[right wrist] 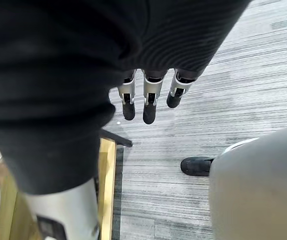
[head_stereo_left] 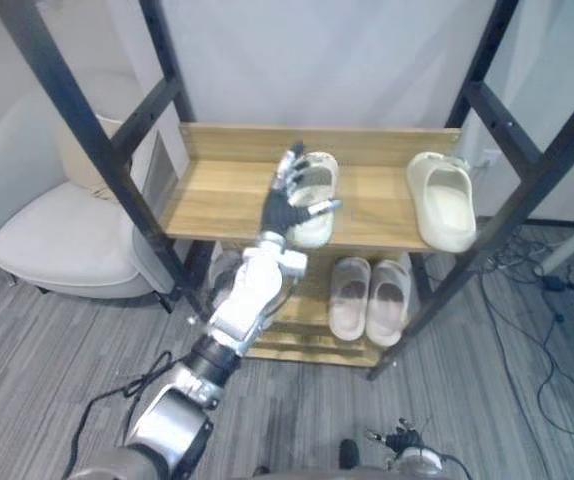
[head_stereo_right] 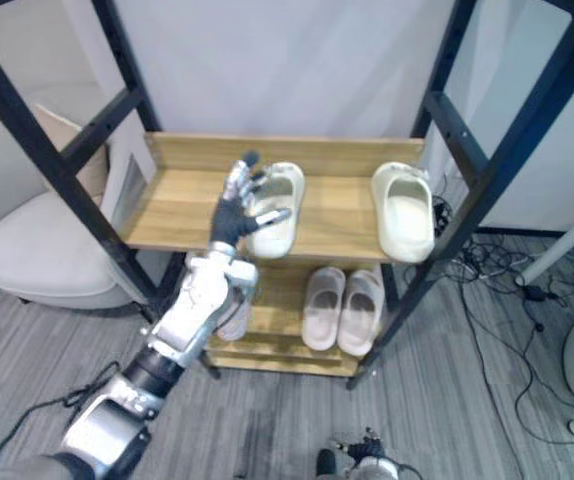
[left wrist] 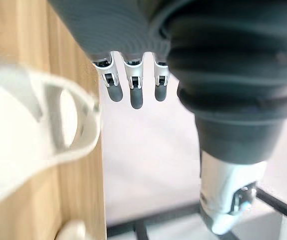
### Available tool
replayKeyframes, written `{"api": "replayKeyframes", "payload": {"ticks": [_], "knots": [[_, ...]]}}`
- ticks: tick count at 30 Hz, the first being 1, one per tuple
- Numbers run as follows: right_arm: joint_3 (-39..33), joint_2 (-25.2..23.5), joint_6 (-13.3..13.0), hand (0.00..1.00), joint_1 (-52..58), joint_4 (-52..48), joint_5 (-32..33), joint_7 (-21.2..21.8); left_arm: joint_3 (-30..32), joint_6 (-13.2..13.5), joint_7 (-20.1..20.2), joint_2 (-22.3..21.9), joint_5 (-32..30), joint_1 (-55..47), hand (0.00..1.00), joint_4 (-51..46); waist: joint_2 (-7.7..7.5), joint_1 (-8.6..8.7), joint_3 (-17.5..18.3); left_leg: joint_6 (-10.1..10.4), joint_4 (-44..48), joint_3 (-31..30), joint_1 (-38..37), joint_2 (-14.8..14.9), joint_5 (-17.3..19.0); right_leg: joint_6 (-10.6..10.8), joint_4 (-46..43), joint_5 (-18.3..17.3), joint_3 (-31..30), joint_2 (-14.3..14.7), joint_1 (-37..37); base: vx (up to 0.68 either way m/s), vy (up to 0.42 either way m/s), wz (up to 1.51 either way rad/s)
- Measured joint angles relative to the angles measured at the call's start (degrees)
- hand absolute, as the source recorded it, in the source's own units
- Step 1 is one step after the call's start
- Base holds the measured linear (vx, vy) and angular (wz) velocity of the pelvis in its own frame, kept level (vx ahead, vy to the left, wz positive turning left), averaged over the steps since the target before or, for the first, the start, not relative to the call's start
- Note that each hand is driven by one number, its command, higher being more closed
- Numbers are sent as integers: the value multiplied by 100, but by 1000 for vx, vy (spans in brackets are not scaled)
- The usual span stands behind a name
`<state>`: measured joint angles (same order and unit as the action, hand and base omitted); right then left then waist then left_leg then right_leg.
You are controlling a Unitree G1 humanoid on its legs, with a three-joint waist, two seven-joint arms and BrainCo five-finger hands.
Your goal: Organize the slippers on the shoe rack
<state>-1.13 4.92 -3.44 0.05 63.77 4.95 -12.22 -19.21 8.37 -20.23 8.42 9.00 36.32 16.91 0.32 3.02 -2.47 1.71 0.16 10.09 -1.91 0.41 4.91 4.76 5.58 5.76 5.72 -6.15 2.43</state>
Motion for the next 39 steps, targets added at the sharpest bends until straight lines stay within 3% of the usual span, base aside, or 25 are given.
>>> {"api": "replayKeyframes", "payload": {"ticks": [8,13,25,26,33,39], "knots": [[-231,-24,-3,0,27,-16,3,62,184,-301,-222,280,-646,683,0,1033,0,90,-25,7,0,46,111,-1,15,-6,-1,9,-56,11,146,4,-9,-4],[-381,-25,-17,0,-11,-57,11,113,178,-441,-202,643,-1034,1279,0,1847,58,177,-129,6,2,89,143,-12,15,-23,-2,50,-159,17,183,-2,-12,-8],[-560,-28,-55,0,-5,-218,205,236,166,-644,15,890,-1696,1808,0,2791,170,315,-249,9,7,311,198,-16,21,-38,-1,121,-374,35,360,-31,-17,-10],[-560,-29,-56,0,-5,-218,206,243,166,-646,46,897,-1745,1832,100,2811,176,315,-252,9,7,314,198,-15,21,-39,-1,123,-381,37,361,-8,-17,-4],[-566,-29,-69,0,-16,-219,230,268,-51,-674,180,1083,-2251,2131,100,3173,200,326,-270,10,7,363,197,-12,22,-52,-1,146,-448,51,387,-14,-13,-4],[-570,-28,-66,0,-19,-219,230,292,-42,-717,201,1159,-2286,2268,100,3342,203,327,-271,12,7,446,193,-7,23,-67,-1,178,-530,65,422,-23,-19,-7]]}}
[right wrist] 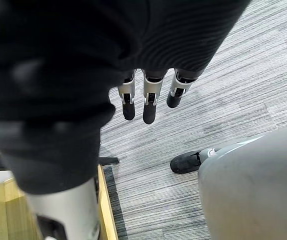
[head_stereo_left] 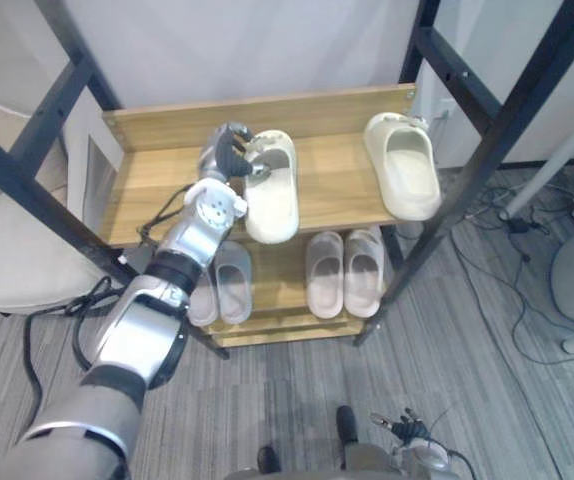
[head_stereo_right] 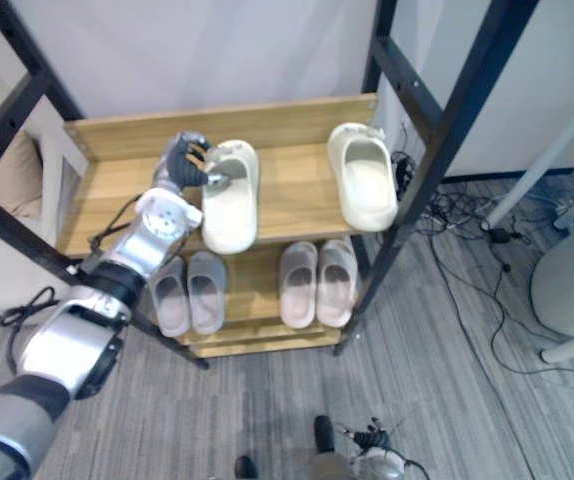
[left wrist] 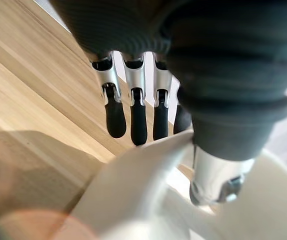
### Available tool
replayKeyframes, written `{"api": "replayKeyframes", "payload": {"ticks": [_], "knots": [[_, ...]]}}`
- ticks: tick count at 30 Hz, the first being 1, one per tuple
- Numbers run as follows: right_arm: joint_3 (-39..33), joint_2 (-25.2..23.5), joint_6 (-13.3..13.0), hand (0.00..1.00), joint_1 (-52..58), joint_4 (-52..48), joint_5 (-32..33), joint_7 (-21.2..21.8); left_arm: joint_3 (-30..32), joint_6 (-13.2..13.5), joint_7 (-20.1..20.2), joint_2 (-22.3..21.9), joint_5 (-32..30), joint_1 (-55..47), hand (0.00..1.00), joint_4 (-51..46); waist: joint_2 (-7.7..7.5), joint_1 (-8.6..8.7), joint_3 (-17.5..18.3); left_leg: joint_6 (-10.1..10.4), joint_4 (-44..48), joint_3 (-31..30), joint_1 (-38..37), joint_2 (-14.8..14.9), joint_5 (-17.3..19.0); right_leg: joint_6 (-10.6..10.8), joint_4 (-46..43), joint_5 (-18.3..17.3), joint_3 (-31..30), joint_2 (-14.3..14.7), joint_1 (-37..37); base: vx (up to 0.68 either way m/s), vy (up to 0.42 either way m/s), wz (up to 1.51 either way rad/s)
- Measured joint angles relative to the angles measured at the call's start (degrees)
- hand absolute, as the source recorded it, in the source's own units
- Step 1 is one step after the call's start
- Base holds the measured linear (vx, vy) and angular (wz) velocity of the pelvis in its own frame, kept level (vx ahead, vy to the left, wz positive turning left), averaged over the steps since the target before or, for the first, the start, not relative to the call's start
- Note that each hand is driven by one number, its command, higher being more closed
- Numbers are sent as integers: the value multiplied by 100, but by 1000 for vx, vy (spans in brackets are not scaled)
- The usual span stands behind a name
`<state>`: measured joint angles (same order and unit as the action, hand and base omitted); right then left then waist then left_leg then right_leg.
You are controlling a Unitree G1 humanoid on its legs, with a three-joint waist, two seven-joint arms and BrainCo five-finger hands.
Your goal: Organize the slippers on the shoe rack
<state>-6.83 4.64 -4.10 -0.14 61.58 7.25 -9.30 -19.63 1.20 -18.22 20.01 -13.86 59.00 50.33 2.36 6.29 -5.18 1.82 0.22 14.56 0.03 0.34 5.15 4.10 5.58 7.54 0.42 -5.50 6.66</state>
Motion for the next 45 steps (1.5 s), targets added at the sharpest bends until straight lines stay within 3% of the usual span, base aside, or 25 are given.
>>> {"api": "replayKeyframes", "payload": {"ticks": [19,33,45], "knots": [[0,6,11,0,-10,4,25,33,-8,-48,-27,-44,51,6,100,32,64,41,4,1,6,88,-11,-11,0,-4,1,50,-110,4,32,-6,-4,-2],[-418,-7,10,0,-10,-104,184,28,-107,-112,-63,-391,63,328,100,263,301,123,-12,3,7,507,-8,-15,58,2,-2,146,-498,47,235,-14,-16,-16],[-655,-113,11,0,8,-203,177,19,-10,-211,-186,-397,162,492,100,255,333,137,-1,-197,430,985,284,-139,380,206,-43,293,-1099,-87,573,-3,13,-19]]}}
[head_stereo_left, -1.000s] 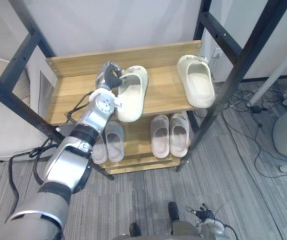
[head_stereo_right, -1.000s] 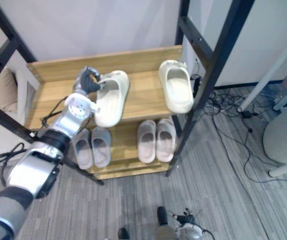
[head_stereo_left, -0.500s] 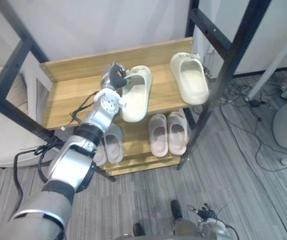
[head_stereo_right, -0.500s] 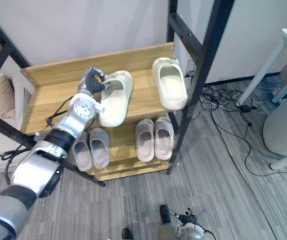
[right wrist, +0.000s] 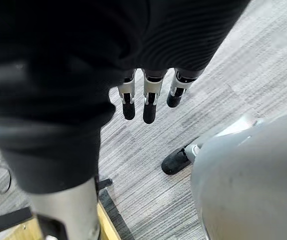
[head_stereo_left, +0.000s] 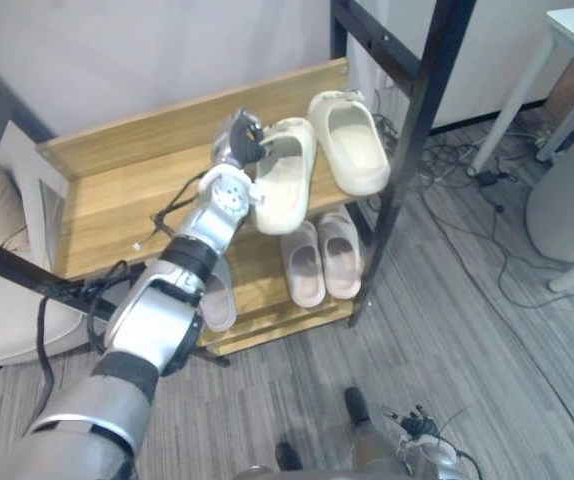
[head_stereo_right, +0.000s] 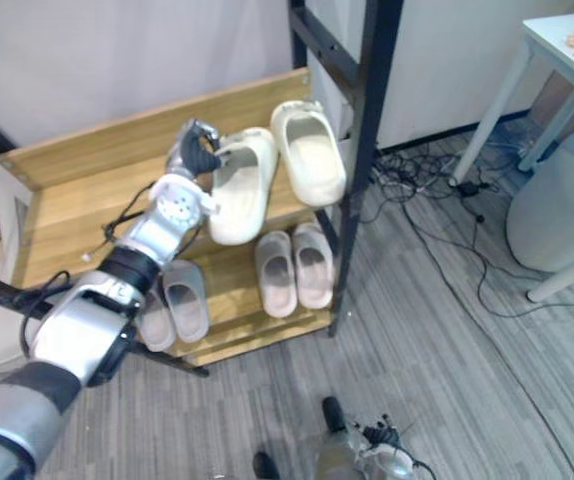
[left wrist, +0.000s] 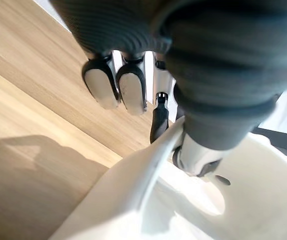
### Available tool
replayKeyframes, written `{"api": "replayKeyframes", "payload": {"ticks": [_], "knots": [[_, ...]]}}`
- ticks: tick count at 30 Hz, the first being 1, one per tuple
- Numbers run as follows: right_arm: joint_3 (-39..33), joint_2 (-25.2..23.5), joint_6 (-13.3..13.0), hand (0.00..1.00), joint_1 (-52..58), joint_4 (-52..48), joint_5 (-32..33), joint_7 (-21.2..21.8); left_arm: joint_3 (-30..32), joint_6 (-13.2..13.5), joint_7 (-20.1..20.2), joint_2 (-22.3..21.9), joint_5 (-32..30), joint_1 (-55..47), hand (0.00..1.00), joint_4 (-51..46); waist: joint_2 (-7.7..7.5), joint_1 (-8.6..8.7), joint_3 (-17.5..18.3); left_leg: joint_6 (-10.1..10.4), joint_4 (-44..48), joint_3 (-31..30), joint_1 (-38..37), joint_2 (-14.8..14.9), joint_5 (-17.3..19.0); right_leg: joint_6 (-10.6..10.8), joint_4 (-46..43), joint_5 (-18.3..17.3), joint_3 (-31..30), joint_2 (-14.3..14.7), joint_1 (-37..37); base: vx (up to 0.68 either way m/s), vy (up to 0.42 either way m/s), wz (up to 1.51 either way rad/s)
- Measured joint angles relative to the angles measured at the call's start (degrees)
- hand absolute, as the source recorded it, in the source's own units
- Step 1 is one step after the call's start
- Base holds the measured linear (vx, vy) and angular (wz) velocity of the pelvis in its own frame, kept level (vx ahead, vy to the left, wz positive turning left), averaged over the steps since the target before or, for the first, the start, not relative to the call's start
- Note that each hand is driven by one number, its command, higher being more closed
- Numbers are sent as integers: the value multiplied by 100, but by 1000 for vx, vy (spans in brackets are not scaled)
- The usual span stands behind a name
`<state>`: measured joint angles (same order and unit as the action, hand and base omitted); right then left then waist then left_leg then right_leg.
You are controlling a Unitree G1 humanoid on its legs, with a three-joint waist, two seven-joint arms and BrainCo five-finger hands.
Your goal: Organize the slippers on the shoe rack
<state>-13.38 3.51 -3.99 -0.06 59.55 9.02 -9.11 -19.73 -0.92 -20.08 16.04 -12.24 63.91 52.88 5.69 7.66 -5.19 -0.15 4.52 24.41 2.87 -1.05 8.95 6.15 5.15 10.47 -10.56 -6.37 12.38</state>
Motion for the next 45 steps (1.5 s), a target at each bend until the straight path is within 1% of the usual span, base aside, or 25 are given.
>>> {"api": "replayKeyframes", "payload": {"ticks": [1,6,9,13,16,20,25,26,32,36,38,40,42,45], "knots": [[0,0,0,0,0,-3,0,0,14,-2,-4,0,1,0,0,0,0,1,0,-14,70,22,33,-3,51,8,0,5,-29,-12,10,-1,37,-13],[-68,-19,-6,0,4,-4,-2,0,64,-14,-93,-9,6,0,0,-46,0,6,1,-77,268,121,126,-40,192,28,-2,18,-133,-70,62,20,33,-8],[-142,-37,-6,0,6,-4,-5,0,78,-10,-105,-23,24,0,0,-49,0,7,1,-93,271,137,125,-59,216,28,-2,17,-150,-82,67,35,17,-4],[-165,-43,-7,0,8,-1,-6,0,196,2,-109,-119,227,0,0,-53,-2,7,2,-98,274,114,126,-70,230,50,-2,-1,-124,-96,58,43,-2,2],[-135,-30,0,0,7,-8,-5,0,196,12,-104,-130,367,0,0,-41,0,23,4,-99,262,52,92,-84,224,51,-1,-4,2,-79,4,50,-17,9],[75,18,3,0,-2,-7,-2,4,200,14,-113,-173,653,-2,0,-34,1,55,7,-98,259,-82,46,-71,211,23,3,-20,222,-69,-100,44,-27,14],[337,116,14,0,0,8,3,5,234,56,-133,-284,799,-22,0,-48,11,63,27,-112,227,-278,-99,-70,195,-38,42,-60,512,-77,-314,22,-23,16],[344,119,17,0,0,12,3,5,252,61,-201,-310,814,-34,0,-69,13,61,28,-115,226,-321,-105,-72,187,-41,43,-62,577,-86,-342,8,-19,17],[479,135,50,0,-2,20,10,12,320,74,-254,-339,988,-421,0,-534,14,29,30,-102,152,-477,-173,-64,113,-61,43,-75,791,-87,-449,12,-28,14],[517,148,51,0,-5,44,21,8,520,106,-381,-357,1147,-769,0,-1198,14,-6,30,-103,118,-626,-177,-63,50,-77,43,-85,952,-94,-504,3,-38,16],[547,161,49,0,-6,90,31,5,520,201,-459,-427,1258,-1182,0,-1895,11,-30,32,-96,45,-722,-246,-63,-4,-89,44,-94,1055,-95,-584,1,-44,25],[583,184,48,0,-6,180,45,2,537,321,-461,-584,1405,-1637,0,-2505,-4,-94,56,-90,2,-796,-297,-58,-34,-114,46,-111,1145,-96,-656,-10,-38,17],[677,203,54,0,-5,216,46,0,541,391,-450,-719,1583,-1998,0,-2956,-35,-153,82,-85,-40,-847,-294,-62,-82,-116,46,-112,1191,-102,-658,-17,-37,14],[723,209,55,0,6,220,44,-6,556,516,-442,-972,1871,-2570,0,-3372,-57,-168,79,-77,-50,-998,-326,-58,-125,-148,46,-139,1340,-116,-762,-16,-32,24]]}}
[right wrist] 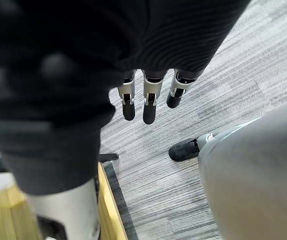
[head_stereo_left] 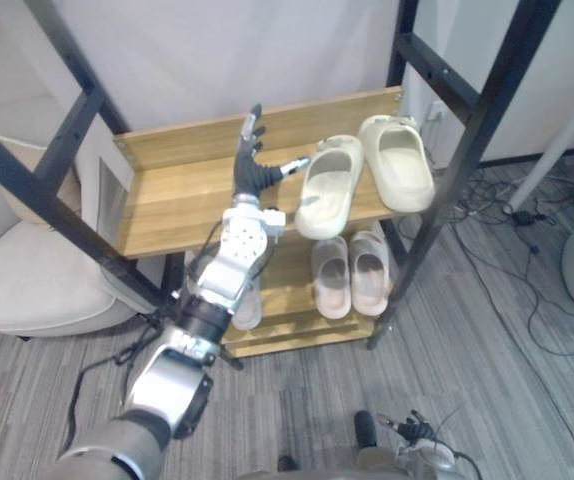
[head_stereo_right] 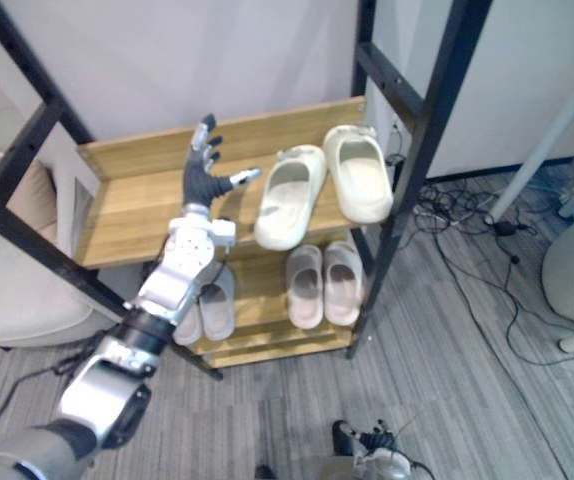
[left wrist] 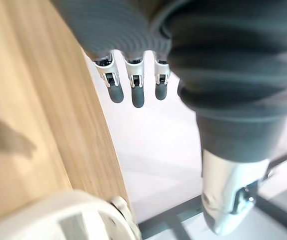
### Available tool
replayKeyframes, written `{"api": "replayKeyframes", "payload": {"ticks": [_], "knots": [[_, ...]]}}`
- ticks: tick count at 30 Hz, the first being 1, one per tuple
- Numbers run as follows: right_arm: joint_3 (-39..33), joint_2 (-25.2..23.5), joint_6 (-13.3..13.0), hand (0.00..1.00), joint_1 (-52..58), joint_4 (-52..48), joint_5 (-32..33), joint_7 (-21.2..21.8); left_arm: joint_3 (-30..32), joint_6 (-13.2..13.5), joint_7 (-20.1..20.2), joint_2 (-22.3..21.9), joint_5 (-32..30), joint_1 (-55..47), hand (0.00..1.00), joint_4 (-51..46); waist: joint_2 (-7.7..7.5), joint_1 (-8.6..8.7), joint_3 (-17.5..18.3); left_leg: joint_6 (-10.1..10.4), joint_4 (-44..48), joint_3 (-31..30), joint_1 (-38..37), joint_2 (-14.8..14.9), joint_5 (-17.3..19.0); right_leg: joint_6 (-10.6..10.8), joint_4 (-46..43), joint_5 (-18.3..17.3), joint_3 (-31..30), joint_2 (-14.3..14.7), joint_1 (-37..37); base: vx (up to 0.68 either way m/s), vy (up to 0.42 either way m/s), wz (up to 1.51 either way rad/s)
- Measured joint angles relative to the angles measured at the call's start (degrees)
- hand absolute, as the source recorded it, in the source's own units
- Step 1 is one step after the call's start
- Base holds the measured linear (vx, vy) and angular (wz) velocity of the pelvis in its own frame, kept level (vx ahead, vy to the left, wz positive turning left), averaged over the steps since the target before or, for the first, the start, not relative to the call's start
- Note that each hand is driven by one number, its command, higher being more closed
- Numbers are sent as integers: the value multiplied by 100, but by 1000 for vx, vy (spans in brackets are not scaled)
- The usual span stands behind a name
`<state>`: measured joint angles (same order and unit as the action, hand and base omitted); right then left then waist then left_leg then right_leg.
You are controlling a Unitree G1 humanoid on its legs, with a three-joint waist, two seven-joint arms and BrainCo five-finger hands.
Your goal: Organize the slippers on the shoe rack
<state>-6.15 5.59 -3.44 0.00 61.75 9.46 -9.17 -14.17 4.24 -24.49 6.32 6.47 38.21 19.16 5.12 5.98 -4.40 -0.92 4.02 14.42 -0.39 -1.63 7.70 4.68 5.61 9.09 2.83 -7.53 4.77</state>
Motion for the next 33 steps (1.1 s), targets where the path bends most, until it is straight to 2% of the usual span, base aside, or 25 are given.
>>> {"api": "replayKeyframes", "payload": {"ticks": [8,12,22,33], "knots": [[204,6,-2,0,70,-4,1,-76,-84,49,251,-105,302,-607,0,-404,-158,-135,62,47,-193,-171,-85,27,-128,19,0,-44,174,-12,-84,-21,-37,12],[233,6,-1,0,107,-3,1,-93,-371,52,489,-109,388,-860,0,-542,-198,-202,85,27,-198,-228,-84,22,-143,30,0,-52,241,-22,-107,10,-11,7],[243,-83,-2,0,115,3,4,-104,-1004,42,779,-230,391,-1166,0,-357,-418,-234,99,21,-280,-291,-175,10,-154,53,0,-101,319,-35,-199,4,-1,3],[238,-114,1,0,123,7,16,-122,-1406,241,862,-326,493,-979,0,98,-490,-224,133,21,-312,-289,-226,5,-155,66,0,-116,320,-36,-234,0,0,0]]}}
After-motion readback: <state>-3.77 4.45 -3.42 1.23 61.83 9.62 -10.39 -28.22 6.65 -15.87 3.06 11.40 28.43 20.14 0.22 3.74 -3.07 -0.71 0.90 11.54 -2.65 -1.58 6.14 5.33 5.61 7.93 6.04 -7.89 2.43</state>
